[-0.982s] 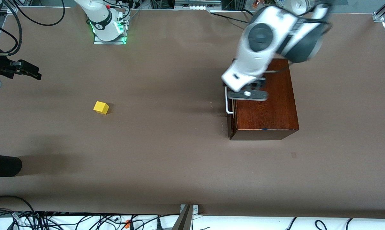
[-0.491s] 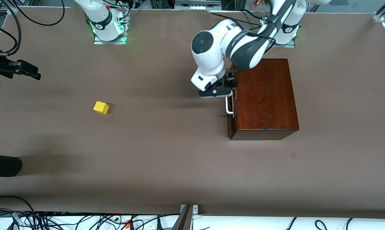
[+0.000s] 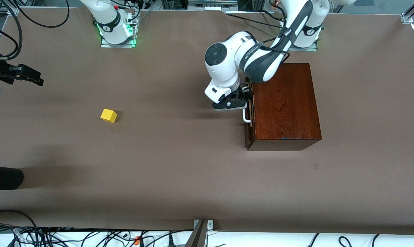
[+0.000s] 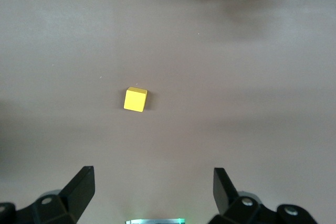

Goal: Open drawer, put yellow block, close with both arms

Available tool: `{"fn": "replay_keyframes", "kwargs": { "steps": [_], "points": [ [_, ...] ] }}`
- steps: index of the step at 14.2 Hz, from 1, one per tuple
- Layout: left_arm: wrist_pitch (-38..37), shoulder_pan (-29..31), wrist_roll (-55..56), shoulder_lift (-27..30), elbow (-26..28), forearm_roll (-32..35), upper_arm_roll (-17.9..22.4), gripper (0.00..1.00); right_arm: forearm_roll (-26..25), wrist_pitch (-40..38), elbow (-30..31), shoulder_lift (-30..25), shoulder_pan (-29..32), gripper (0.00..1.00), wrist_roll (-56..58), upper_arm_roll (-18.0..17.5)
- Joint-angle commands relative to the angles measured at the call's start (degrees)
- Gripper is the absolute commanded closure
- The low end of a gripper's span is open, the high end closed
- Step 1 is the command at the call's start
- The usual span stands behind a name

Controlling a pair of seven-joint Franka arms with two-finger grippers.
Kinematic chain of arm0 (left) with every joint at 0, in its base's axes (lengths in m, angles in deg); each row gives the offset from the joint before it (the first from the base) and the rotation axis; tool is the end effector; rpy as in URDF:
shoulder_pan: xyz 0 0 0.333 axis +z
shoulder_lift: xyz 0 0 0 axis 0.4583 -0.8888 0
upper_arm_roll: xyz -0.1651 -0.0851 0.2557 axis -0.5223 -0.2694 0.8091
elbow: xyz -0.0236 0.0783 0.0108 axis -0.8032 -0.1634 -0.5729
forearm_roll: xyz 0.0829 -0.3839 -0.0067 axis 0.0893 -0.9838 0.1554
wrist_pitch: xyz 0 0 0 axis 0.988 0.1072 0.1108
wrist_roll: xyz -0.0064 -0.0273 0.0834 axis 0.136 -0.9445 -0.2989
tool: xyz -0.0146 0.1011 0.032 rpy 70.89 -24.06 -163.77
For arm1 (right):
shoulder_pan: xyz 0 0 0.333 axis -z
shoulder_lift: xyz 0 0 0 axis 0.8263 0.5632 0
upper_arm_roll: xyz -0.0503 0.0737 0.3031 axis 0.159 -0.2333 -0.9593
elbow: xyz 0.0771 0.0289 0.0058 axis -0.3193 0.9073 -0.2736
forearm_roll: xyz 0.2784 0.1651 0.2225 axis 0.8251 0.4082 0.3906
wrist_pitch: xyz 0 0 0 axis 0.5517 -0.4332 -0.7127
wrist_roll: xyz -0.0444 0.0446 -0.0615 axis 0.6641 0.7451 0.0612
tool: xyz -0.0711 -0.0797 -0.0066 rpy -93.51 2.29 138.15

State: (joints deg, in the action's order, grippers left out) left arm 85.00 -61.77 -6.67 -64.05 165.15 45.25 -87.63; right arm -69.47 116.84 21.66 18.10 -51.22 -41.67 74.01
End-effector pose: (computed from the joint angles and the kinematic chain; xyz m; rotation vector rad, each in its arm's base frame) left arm 0.4836 -0.4397 0.3134 -2.8872 0.0094 0.0092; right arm 0.5567 -0.0305 0.5899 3.1157 -0.0633 -0.1521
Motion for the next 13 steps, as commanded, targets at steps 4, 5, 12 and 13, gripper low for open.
{"fn": "replay_keyframes", "kwargs": {
  "steps": [4,5,12,13],
  "points": [
    [1.6,-0.6,3.3,-1.5,1.0,5.4,0.3,0.0,0.4,-0.3,-0.7,0.2,-0.2,0.0,-0.4,0.4],
    [1.7,-0.6,3.9,-1.7,1.0,5.8,0.3,0.0,0.4,-0.3,-0.8,0.2,-0.2,0.0,-0.4,0.4],
    [4.6,-0.7,4.1,-3.9,1.0,5.8,0.2,0.0,0.4,-0.3,-0.7,0.2,-0.2,0.0,-0.4,0.3],
    [4.7,-0.7,4.1,-4.1,1.0,5.8,0.3,0.0,0.4,-0.3,-0.7,0.2,-0.1,0.0,-0.4,0.4]
  ]
}}
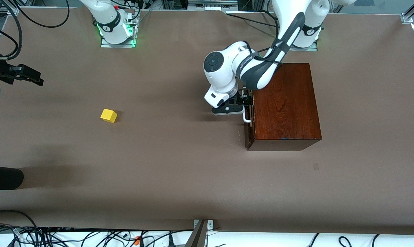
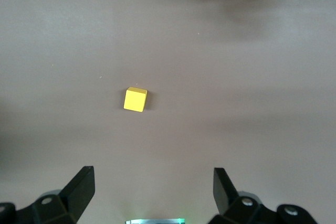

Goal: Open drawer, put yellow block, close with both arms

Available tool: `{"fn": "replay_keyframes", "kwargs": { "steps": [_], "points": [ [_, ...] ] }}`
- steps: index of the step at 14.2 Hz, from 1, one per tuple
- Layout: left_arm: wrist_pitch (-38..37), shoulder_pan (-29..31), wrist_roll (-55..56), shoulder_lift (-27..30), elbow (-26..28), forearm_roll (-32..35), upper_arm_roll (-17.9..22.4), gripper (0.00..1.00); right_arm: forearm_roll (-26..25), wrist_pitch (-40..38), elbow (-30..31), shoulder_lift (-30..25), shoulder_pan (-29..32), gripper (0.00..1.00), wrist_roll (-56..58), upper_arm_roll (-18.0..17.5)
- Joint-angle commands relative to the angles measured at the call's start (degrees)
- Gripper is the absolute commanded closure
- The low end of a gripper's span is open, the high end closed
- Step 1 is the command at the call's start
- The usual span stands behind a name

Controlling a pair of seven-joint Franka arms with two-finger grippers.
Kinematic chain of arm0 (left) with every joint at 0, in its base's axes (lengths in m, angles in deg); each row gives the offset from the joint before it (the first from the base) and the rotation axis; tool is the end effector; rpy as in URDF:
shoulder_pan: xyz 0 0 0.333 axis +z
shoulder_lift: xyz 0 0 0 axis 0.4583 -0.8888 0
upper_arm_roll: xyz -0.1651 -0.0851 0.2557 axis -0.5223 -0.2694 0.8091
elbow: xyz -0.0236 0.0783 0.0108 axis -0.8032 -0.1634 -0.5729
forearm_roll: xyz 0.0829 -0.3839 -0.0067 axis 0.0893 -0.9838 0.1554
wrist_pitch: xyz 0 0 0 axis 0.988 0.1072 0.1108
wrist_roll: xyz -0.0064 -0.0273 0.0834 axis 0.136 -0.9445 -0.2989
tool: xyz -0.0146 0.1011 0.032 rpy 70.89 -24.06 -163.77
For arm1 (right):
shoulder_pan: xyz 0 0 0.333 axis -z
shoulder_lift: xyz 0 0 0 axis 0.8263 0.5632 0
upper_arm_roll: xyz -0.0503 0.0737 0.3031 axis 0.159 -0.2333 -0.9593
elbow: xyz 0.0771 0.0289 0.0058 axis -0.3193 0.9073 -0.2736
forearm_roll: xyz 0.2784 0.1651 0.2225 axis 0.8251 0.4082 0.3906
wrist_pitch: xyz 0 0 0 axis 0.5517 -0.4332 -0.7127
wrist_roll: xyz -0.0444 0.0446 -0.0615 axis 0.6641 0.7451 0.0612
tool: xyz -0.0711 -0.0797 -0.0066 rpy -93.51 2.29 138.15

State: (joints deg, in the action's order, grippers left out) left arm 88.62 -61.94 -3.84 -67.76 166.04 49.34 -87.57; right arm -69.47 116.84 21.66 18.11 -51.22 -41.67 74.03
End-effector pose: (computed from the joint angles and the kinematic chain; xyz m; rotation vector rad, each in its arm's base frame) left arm 0.4847 -0.4408 0.2694 -2.8505 0.0148 -0.0328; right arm 0.5567 -0.0307 0.5898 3.1156 -0.0638 -0.1524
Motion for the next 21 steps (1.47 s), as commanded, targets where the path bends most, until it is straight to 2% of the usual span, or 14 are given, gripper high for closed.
{"fn": "replay_keyframes", "kwargs": {
  "steps": [1,12,15,21],
  "points": [
    [1.5,-0.5,1.3,-0.6,0.0,1.7,0.2,0.0,0.4,-0.3,-0.7,0.2,-0.2,0.0,-0.4,0.3],
    [15.5,-1.2,3.3,-3.6,-1.1,0.6,-0.3,0.0,0.4,-0.2,-0.6,0.3,-0.2,0.0,-0.4,0.3],
    [15.9,-2.2,5.4,-4.3,-2.9,-2.4,-0.3,0.0,0.4,-0.2,-0.6,0.3,-0.2,0.0,-0.4,0.3],
    [15.4,-3.7,5.3,-5.9,-6.2,-2.8,-0.2,0.0,0.4,-0.2,-0.5,0.3,-0.2,0.0,-0.4,0.3]
  ]
}}
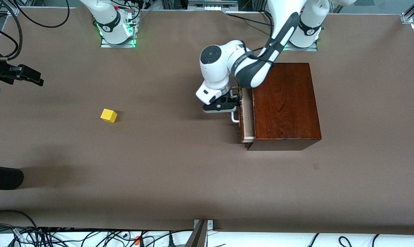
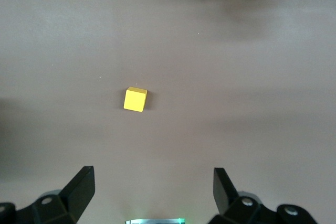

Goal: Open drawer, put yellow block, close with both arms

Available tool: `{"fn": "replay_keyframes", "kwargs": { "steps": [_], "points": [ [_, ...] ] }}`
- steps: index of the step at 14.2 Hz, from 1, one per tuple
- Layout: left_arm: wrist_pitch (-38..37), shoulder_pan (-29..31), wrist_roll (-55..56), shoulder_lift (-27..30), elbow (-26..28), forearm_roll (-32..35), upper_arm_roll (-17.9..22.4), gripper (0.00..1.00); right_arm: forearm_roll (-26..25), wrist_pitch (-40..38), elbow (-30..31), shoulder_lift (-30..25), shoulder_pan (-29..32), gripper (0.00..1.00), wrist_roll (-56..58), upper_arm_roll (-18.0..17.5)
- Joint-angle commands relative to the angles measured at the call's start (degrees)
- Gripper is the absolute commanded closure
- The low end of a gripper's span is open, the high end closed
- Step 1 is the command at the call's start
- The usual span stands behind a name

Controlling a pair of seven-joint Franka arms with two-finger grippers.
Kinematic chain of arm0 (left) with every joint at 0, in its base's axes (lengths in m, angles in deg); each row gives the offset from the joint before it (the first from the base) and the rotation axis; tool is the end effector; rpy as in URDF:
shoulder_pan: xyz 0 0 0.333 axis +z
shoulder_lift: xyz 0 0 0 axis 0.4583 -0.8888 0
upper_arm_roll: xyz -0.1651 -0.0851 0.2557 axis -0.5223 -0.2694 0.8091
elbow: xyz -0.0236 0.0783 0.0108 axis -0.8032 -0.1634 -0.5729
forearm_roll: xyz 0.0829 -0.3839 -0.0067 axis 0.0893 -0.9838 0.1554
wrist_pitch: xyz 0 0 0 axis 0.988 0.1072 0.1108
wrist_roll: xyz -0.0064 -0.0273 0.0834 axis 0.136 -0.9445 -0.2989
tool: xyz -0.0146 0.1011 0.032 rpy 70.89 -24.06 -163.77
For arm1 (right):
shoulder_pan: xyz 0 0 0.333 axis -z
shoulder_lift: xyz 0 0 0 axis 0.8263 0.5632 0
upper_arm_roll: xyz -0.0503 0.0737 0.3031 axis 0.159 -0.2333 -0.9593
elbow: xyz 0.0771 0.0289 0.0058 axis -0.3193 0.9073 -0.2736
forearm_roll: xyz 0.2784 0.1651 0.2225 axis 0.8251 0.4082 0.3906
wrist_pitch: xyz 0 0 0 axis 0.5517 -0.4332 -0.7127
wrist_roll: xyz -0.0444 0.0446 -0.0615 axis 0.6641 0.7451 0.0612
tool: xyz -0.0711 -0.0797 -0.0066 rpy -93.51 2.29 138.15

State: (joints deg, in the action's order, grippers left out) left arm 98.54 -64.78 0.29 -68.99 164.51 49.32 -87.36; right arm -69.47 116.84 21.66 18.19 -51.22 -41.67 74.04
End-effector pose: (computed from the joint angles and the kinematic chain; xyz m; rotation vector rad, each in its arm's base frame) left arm 0.4774 -0.4852 0.2788 -2.9974 -0.0034 -0.1999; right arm 0.5571 -0.0308 0.5890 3.1156 -0.0641 -0.1546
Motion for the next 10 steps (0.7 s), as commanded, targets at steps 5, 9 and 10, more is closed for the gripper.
{"fn": "replay_keyframes", "kwargs": {
  "steps": [5,9,10],
  "points": [
    [3.3,-1.3,1.3,-5.9,-7.4,-2.7,-0.4,0.0,0.4,-0.2,-0.5,0.2,-0.2,0.0,-0.4,0.3],
    [-1.5,-3.6,1.3,-7.4,-11.1,-2.7,-0.4,0.0,0.4,-0.2,-0.5,0.2,-0.2,0.0,-0.4,0.3],
    [-1.5,-3.6,1.3,-7.5,-11.1,-2.7,-0.4,0.0,0.4,-0.2,-0.5,0.2,-0.2,0.0,-0.4,0.3]
  ]
}}
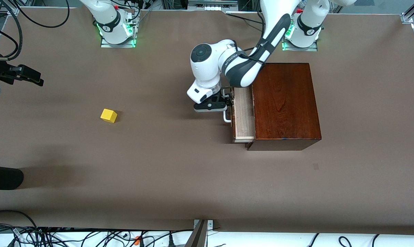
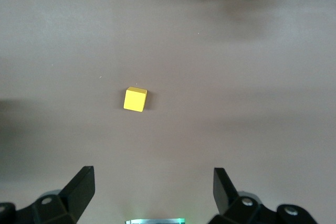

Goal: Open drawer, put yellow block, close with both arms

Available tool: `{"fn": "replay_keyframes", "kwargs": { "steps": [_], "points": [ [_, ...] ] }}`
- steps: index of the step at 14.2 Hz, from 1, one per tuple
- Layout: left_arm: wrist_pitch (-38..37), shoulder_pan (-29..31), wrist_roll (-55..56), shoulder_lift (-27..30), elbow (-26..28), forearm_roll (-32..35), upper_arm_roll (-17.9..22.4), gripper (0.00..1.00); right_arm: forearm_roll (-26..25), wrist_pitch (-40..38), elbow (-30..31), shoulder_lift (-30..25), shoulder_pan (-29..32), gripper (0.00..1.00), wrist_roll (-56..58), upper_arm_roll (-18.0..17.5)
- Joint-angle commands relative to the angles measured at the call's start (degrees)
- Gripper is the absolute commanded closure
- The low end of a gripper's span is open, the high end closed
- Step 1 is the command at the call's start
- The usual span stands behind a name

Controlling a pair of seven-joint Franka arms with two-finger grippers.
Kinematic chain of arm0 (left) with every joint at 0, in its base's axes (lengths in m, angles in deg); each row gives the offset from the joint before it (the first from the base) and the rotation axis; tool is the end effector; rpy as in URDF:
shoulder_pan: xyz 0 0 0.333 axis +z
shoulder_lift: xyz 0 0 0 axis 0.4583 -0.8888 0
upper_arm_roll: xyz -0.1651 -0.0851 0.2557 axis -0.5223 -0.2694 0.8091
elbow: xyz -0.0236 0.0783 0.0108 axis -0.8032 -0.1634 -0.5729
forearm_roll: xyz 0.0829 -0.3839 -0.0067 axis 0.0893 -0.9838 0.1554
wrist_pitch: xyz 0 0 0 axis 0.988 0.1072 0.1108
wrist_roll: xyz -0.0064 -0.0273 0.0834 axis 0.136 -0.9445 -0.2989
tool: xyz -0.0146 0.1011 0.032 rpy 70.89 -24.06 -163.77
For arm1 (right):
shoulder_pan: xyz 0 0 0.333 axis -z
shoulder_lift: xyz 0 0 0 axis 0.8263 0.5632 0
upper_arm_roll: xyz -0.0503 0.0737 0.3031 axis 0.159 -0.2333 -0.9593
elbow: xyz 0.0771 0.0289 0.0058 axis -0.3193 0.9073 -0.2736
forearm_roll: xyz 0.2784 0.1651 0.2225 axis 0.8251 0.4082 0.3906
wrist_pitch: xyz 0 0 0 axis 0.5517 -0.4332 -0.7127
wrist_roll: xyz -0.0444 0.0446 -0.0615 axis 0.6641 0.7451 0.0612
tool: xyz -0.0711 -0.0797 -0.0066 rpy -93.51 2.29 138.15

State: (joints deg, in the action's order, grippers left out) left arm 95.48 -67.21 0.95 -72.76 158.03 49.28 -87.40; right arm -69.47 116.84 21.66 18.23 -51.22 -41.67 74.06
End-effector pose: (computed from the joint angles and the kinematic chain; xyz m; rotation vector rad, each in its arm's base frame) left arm 0.4749 -0.5166 0.2795 -2.9965 0.0117 -0.1995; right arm 0.5573 -0.0310 0.5886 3.1156 -0.0646 -0.1557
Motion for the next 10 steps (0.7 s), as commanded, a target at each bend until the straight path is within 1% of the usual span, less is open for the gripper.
{"fn": "replay_keyframes", "kwargs": {
  "steps": [1,4,5,10],
  "points": [
    [1.6,-1.2,0.6,-3.8,-4.7,-2.6,-0.4,0.0,0.4,-0.2,-0.5,0.2,-0.2,0.0,-0.4,0.3],
    [1.2,-1.2,0.5,-3.7,-4.7,-2.5,-0.2,0.0,0.4,-0.2,-0.5,0.2,-0.2,0.0,-0.4,0.3],
    [-0.5,-1.2,0.4,-3.4,-4.7,-2.1,0.0,0.0,0.4,-0.2,-0.5,0.2,-0.2,0.0,-0.4,0.3],
    [-14.2,-1.3,0.1,-3.3,-10.9,-2.5,-0.4,0.0,0.4,-0.2,-0.5,0.2,-0.2,0.0,-0.4,0.3]
  ]
}}
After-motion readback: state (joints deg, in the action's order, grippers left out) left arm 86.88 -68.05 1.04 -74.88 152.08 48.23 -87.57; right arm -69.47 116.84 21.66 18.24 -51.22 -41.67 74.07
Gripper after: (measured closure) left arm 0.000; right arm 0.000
